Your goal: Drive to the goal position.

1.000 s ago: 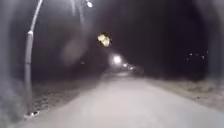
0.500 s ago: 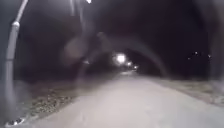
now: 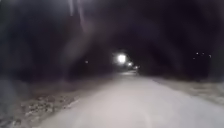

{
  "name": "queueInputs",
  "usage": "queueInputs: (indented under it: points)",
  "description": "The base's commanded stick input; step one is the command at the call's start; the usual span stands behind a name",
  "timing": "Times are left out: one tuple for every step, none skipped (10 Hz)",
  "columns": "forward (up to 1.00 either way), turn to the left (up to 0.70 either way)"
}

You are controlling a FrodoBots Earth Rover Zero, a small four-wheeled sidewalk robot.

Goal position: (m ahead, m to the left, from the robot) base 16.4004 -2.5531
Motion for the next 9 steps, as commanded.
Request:
queueInputs:
  points:
    - [1.00,0.00]
    - [1.00,0.00]
    - [1.00,0.00]
    - [1.00,0.00]
    - [1.00,0.00]
    - [1.00,0.00]
    - [1.00,0.00]
    - [1.00,0.00]
    - [1.00,-0.07]
